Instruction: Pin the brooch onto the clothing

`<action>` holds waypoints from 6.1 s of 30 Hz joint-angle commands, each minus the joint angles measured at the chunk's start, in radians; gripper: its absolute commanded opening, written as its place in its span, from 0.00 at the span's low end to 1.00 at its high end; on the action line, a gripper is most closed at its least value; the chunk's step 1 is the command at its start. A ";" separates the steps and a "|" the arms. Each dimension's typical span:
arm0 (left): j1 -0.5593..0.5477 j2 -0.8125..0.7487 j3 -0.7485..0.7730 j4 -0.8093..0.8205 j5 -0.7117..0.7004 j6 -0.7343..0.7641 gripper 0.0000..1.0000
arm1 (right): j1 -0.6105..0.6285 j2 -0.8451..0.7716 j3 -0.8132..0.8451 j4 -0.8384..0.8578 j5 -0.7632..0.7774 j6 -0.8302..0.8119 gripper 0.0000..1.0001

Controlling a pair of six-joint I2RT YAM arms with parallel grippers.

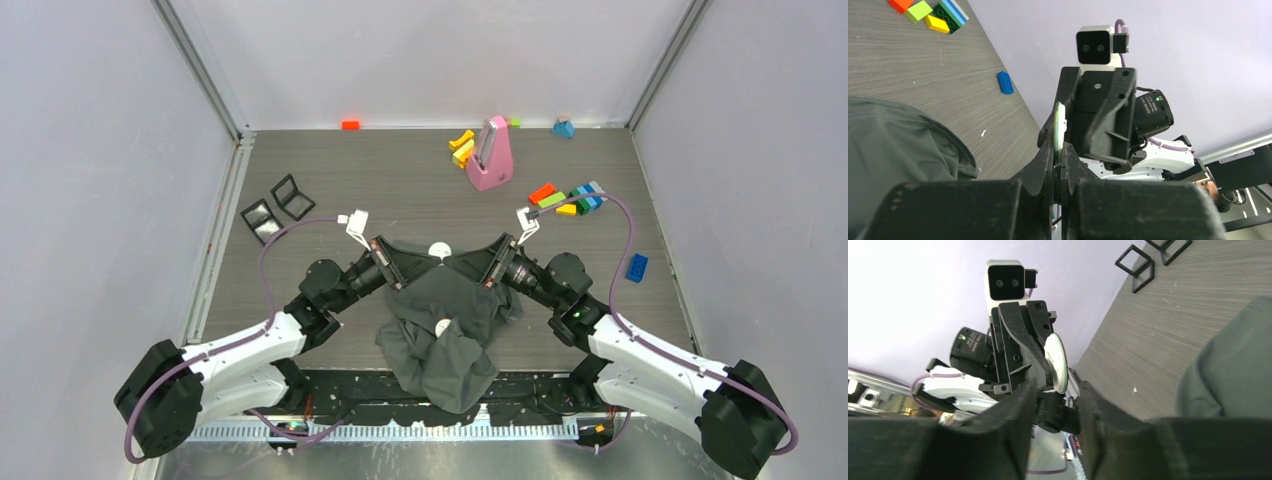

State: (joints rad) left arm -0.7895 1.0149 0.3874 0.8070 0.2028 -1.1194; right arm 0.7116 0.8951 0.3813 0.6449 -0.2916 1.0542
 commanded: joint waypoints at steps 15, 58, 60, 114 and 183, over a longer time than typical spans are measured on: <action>0.266 0.071 0.398 -0.621 0.930 0.286 0.00 | -0.047 -0.106 0.157 -0.298 -0.236 -0.117 0.72; 0.266 0.086 0.389 -0.661 0.945 0.371 0.00 | -0.013 0.072 0.174 -0.143 -0.358 -0.027 0.33; 0.266 0.086 0.387 -0.663 0.942 0.371 0.00 | -0.011 0.078 0.175 -0.149 -0.352 -0.032 0.31; 0.026 -0.242 0.360 -1.394 0.350 0.570 0.00 | 0.238 -0.377 0.206 -1.037 0.069 -0.104 0.59; -0.413 -0.161 0.260 -1.214 -0.241 0.269 0.00 | 0.808 0.070 0.301 -1.002 0.893 -0.027 0.33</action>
State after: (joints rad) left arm -1.1961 0.8452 0.6254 -0.4309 -0.0116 -0.8772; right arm 1.5120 0.9672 0.6434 -0.3527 0.5083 0.9825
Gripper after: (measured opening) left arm 0.035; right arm 0.368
